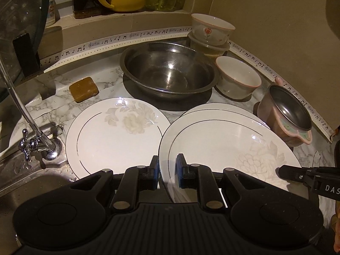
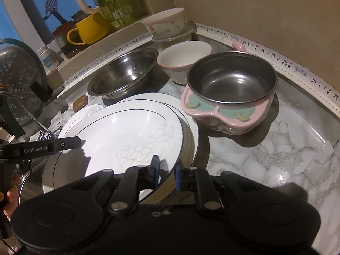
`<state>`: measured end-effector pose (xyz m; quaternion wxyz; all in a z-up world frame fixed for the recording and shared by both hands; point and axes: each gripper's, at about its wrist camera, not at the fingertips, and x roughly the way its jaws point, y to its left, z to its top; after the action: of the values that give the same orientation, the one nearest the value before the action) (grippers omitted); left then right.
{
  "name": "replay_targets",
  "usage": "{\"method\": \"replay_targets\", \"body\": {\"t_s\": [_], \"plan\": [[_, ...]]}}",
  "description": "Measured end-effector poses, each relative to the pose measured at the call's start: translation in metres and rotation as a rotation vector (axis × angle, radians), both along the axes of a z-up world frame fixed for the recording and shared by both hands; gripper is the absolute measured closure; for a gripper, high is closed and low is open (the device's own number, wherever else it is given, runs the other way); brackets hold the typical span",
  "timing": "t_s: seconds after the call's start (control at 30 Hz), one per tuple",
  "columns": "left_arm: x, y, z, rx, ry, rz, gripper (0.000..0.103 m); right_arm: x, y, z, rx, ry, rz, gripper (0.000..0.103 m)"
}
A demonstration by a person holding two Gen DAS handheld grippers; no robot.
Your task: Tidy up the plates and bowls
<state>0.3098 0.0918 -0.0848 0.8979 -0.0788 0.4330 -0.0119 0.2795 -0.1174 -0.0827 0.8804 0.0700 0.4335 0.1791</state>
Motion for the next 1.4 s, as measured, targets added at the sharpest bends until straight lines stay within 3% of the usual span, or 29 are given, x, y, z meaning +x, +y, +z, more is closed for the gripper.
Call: {"method": "replay_targets", "body": {"t_s": [0.3,1.1,1.4], "plan": [[0.011,-0.001,-0.004,0.006,0.012,-0.004,0.087,0.006,0.0,-0.003,0.006,0.02,-0.011,0.087],[0.023,0.002,-0.015,-0.007,0.012,-0.066,0.085,0.014,-0.019,-0.008,0.138,0.063,-0.056,0.092],[0.026,-0.005,-0.011,0.049,-0.022,-0.104,0.085,0.013,-0.029,-0.006,0.19,0.086,-0.084,0.093]]}}
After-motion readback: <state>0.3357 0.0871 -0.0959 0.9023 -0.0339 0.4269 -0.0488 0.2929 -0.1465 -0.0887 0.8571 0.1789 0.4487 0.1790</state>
